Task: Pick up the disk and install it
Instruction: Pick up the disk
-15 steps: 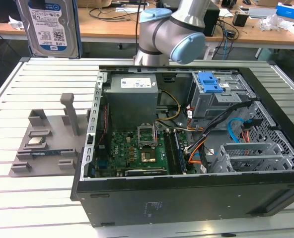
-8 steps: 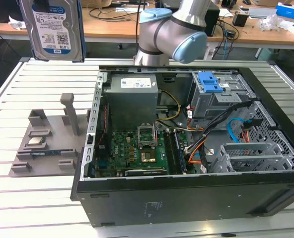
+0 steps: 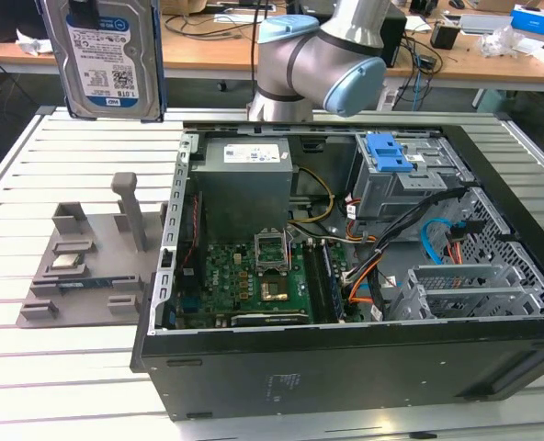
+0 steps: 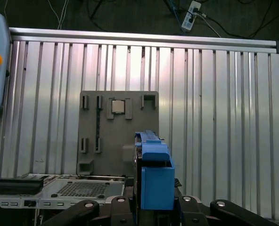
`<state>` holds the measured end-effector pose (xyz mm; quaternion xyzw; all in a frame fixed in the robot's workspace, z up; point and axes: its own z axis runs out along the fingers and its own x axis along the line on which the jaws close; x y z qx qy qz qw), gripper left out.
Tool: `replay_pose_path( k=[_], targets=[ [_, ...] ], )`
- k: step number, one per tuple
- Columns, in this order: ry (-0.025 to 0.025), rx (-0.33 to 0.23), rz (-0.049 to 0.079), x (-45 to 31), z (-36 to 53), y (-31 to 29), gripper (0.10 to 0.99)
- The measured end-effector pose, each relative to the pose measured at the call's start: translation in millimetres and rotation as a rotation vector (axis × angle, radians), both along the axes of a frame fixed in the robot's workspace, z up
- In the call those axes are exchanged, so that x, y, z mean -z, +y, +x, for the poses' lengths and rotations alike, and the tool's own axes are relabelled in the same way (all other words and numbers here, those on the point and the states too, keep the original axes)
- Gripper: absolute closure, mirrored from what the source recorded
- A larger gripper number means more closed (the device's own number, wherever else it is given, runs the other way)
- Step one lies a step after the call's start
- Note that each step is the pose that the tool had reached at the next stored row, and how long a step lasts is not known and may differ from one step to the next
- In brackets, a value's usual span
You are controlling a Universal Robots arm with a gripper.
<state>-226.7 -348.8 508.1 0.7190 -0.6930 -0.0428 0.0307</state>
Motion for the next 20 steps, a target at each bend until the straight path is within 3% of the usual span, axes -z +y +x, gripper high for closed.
replay_pose_path(
  k=[5,8,12,20],
  targets=[
    [0.0012,0.0,0.0,0.1,8.4,-10.3,0.718],
    [0.0029,0.0,0.0,0.4,29.2,-37.5,0.718],
    [0.0036,0.0,0.0,0.5,37.5,-48.6,0.718],
    [0.0041,0.0,0.0,0.8,46.1,-61.5,0.718]
  ],
)
